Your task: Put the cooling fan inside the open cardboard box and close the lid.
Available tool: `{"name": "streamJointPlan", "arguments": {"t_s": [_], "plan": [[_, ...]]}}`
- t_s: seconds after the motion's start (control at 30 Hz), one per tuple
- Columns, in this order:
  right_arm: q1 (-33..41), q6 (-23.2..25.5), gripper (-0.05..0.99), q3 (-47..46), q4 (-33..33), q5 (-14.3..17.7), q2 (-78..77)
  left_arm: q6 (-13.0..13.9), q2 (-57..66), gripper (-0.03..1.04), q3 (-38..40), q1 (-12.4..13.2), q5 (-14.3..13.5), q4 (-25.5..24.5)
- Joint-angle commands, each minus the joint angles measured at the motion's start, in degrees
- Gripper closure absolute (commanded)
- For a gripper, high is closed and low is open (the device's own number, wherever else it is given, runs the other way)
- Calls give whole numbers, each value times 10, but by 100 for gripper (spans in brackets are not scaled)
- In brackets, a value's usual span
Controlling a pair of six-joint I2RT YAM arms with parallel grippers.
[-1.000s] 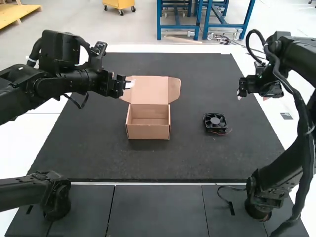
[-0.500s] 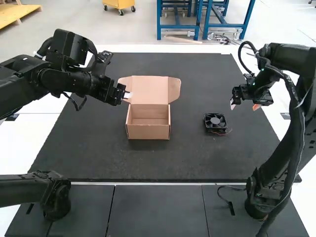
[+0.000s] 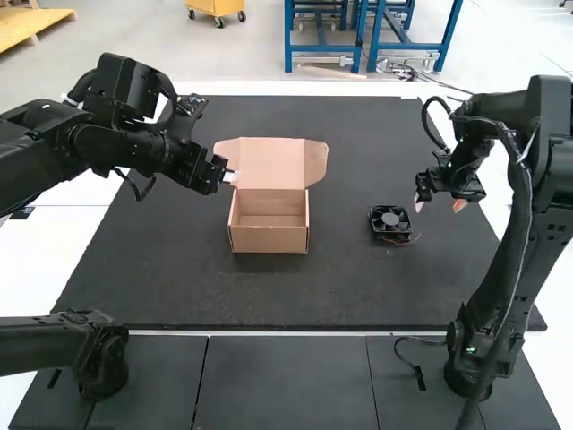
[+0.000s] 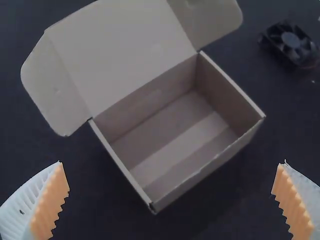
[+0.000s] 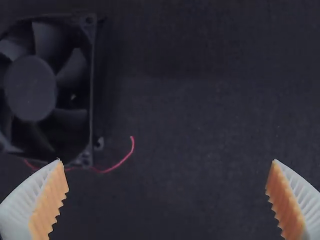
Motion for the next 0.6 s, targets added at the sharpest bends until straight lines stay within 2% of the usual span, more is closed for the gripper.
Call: {"name": "streamJointPlan", "arguments": {"t_s": [0.0, 0.17, 0.43, 0.57], "plan": [[0, -6, 3, 33, -4, 4, 24, 9, -1, 5, 6, -6, -6, 2], [3, 6, 3, 69, -9, -7, 66, 9, 0, 5, 6, -6, -6, 5], [13, 60, 3, 108, -48, -59, 112, 9, 0, 5, 5, -5, -9, 11], [20, 66, 3, 112, -68, -47, 115, 9, 0, 5, 5, -3, -10, 14]]}}
